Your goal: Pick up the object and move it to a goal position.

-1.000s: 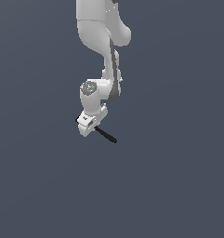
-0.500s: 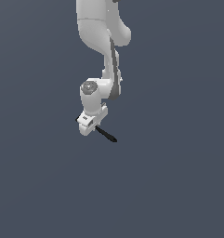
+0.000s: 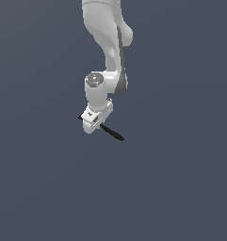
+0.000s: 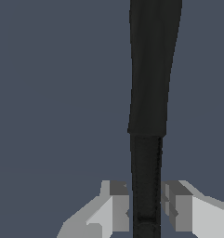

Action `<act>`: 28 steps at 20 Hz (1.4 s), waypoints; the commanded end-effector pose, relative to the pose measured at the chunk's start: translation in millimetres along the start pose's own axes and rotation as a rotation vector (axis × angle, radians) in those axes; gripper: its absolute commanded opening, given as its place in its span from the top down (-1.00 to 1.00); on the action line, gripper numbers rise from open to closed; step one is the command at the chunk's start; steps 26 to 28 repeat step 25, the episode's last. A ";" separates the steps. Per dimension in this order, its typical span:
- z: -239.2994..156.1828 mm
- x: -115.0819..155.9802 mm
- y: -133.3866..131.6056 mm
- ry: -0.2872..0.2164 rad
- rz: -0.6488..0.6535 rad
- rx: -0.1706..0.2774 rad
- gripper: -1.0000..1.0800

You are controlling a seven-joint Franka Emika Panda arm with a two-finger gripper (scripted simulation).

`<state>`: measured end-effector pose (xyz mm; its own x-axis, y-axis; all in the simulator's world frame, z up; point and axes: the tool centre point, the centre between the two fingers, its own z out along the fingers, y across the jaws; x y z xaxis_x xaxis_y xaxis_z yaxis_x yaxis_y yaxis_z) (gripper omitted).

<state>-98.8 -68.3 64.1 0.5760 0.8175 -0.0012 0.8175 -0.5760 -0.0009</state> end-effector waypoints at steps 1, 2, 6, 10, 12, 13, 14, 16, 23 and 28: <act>-19.5 9.8 -3.5 0.001 -0.001 -0.002 1.00; -28.0 14.0 -5.3 0.001 -0.001 -0.002 1.00; -65.3 32.8 -12.8 0.000 -0.001 -0.002 1.00; -99.4 50.3 -19.3 0.001 -0.002 -0.001 1.00; -114.1 57.8 -21.9 0.001 -0.002 -0.001 1.00; -120.7 61.3 -23.0 0.001 -0.002 -0.001 1.00; -126.7 64.4 -23.9 0.001 -0.002 -0.001 1.00; -137.1 69.8 -25.4 0.001 -0.001 -0.001 1.00; -156.8 80.3 -27.8 0.001 -0.001 -0.001 1.00; -157.8 80.9 -27.9 0.001 -0.001 -0.001 1.00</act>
